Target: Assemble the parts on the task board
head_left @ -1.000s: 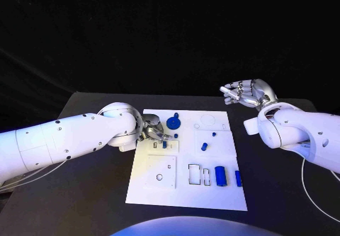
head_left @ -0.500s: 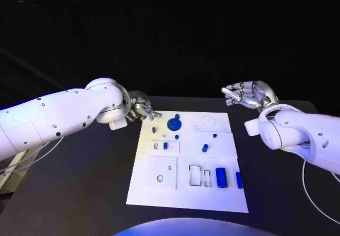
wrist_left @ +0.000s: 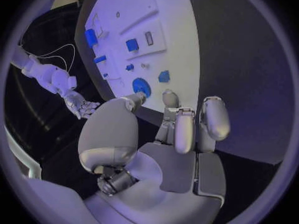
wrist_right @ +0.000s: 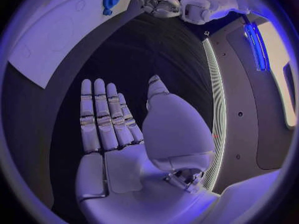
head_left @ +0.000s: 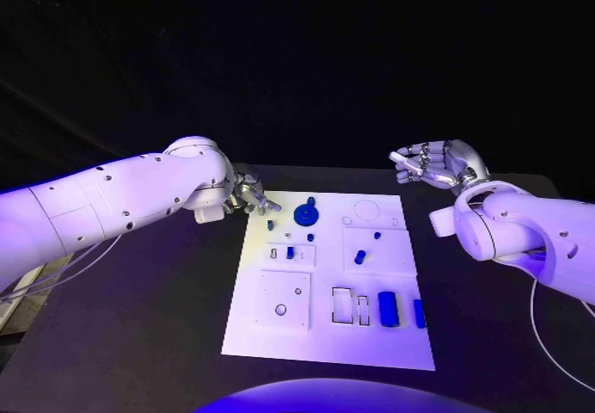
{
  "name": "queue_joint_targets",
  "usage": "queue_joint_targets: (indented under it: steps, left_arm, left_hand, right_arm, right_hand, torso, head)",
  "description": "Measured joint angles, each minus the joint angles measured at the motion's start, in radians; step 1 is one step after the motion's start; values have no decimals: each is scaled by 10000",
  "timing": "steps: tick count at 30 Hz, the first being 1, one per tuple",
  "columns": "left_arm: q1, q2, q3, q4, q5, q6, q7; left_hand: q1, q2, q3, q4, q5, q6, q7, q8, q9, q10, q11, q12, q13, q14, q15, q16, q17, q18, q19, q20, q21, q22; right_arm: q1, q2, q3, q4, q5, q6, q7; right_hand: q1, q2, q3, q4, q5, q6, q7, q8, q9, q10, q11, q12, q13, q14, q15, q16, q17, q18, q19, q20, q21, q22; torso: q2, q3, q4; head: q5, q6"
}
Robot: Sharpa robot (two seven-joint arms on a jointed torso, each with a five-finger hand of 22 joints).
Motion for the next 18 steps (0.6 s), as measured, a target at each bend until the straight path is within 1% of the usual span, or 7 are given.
queue_joint_targets:
  steps: [2,5,9,14,15,18]
  left_arm:
    - [-5,95,-34,-149,-35,118,-3]
    - [-13,212,-73,-305,-60,260,-6]
    - [-20,362,-116,-482,-77,435,-7]
    - [-28,435,-148,-567,-77,591,-9]
    - [-28,443,-156,-575,-76,617,-9]
    - [-32,468,-181,-598,-70,699,-9]
  left_hand:
    - [-49,48,-1,1,0,36,35,0,0,0,0,0,0,0,0,0,0,-1,0,0,0,0]
    - [-48,48,-7,-6,0,43,27,0,-4,-10,-11,0,-1,0,0,0,0,0,0,0,0,-1]
    - [-49,48,-57,1,0,71,-1,0,-9,-34,-34,0,-18,0,0,0,0,-1,0,0,0,-17]
    - [-49,48,-56,1,0,78,-8,0,-9,-34,-34,0,-37,0,0,-49,0,-1,-4,4,-8,-67]
    - [-49,48,-56,1,0,116,-27,0,-9,-34,-34,0,-37,0,0,-49,0,0,-35,36,-36,-68]
    - [-9,88,-62,-5,0,143,0,0,-9,-33,-34,0,-51,0,-1,-49,0,-1,-35,35,-36,-68]
  right_arm:
    - [0,1,0,2,2,1,-2]
    - [0,9,0,2,5,2,-4]
    - [0,17,0,7,7,2,-4]
    - [0,19,0,12,9,1,-4]
    - [0,19,0,12,9,1,-4]
    - [0,23,0,12,10,1,-4]
  right_hand:
    - [0,0,0,0,0,0,0,0,0,0,0,0,0,0,0,0,-10,0,0,0,0,-5]
    - [2,2,-16,-16,0,0,0,0,0,0,0,0,0,0,0,0,-10,0,0,0,0,-10]
    - [40,41,-27,-27,0,-1,0,0,0,0,0,0,1,0,0,0,-10,1,0,0,0,-19]
    - [40,41,-27,-27,0,29,-30,0,0,1,0,39,1,0,0,0,-18,0,0,0,0,-19]
    - [40,41,-27,-27,0,30,-30,0,0,1,0,38,1,1,0,0,-18,0,0,0,0,-19]
    - [40,40,-27,-27,0,30,-30,0,0,1,0,38,1,1,0,0,-19,0,0,0,0,-19]
  torso:
    - [0,0,4]
    - [0,0,9]
    - [0,0,-4]
    - [-3,4,-7]
    - [-5,5,-6]
    - [-10,6,-3]
  head:
    - [-4,-19]
    - [-8,-33]
    - [14,-48]
    - [25,-70]
    - [25,-75]
    - [25,-81]
